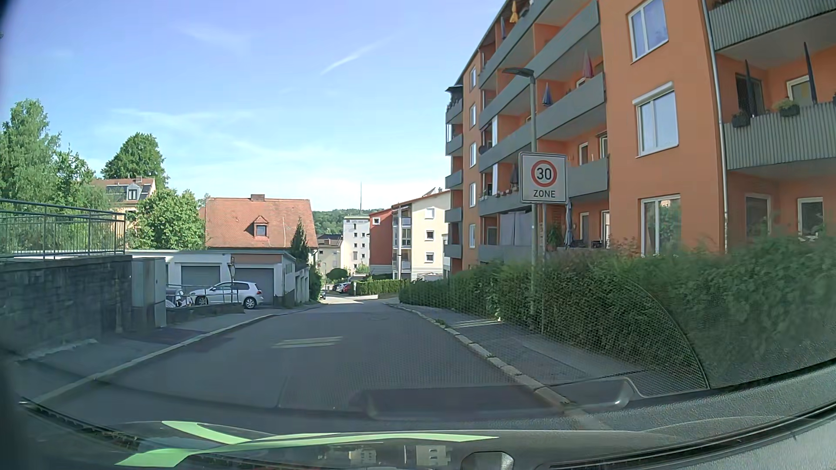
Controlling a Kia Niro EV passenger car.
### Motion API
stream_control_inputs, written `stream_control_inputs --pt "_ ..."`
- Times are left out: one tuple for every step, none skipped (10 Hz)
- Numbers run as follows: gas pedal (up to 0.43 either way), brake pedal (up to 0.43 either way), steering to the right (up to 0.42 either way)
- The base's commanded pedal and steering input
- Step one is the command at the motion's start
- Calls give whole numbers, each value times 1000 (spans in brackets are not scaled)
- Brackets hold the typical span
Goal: Follow the waypoints while adhering to traffic rules and regulations
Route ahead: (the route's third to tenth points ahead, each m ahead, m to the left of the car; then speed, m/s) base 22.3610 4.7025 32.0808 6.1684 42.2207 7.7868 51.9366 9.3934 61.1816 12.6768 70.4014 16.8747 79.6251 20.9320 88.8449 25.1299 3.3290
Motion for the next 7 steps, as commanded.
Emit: stream_control_inputs --pt "0 0 -121" --pt "0 0 -111" --pt "0 0 -107" --pt "0 0 -109" --pt "0 0 -110" --pt "0 0 -111" --pt "0 0 -110"
